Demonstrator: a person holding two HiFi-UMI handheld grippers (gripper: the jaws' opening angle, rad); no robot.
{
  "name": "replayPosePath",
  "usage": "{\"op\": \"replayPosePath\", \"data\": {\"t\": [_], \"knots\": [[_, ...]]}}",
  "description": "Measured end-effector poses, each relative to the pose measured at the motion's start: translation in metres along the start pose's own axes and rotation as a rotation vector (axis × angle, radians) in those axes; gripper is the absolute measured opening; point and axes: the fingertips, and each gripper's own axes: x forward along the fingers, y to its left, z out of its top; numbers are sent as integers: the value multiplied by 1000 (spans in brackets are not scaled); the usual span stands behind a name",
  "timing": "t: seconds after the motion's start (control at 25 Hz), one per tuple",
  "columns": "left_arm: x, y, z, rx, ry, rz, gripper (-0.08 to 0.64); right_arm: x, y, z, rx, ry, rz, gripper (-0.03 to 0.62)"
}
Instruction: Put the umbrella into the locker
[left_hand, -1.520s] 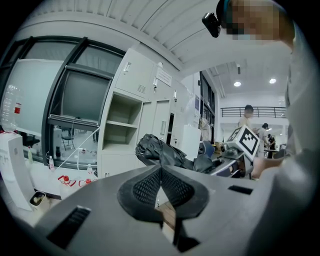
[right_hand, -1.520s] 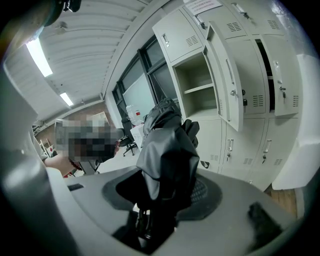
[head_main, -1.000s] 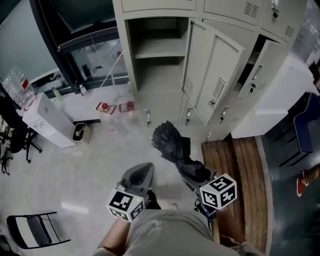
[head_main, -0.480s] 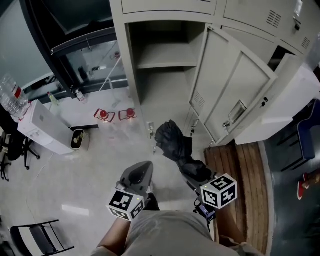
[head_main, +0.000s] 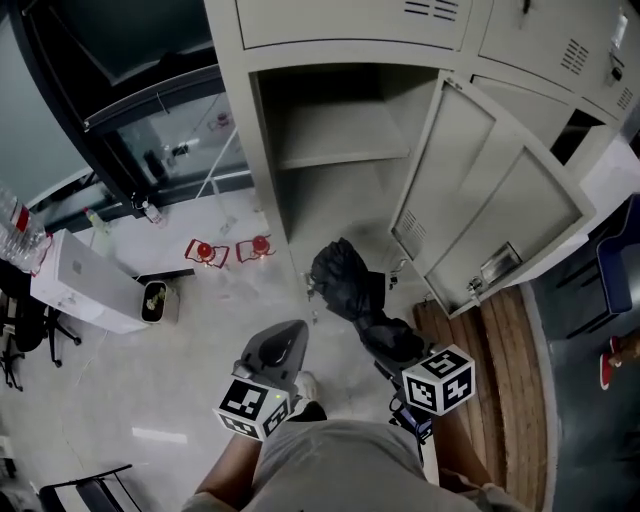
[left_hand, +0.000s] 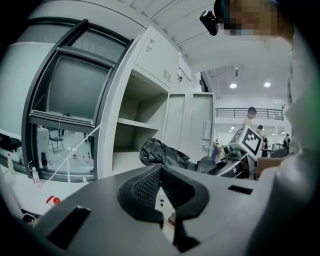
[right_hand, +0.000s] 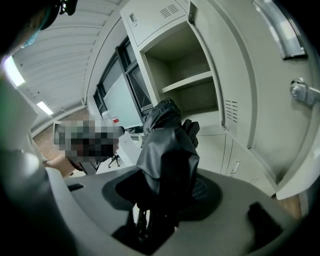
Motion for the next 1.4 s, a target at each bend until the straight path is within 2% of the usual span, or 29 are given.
{"op": "replayPosePath", "data": {"t": [0.68, 1.0, 1.4], "knots": [[44, 99, 33, 23, -15, -98, 15, 73, -18, 69, 62, -50, -97, 206], [53, 110, 32, 13, 2, -139, 15, 82, -20, 78, 82, -61, -120, 206], [61, 108, 28, 4, -1, -124, 15, 78, -36, 78, 82, -34, -138, 206]]}}
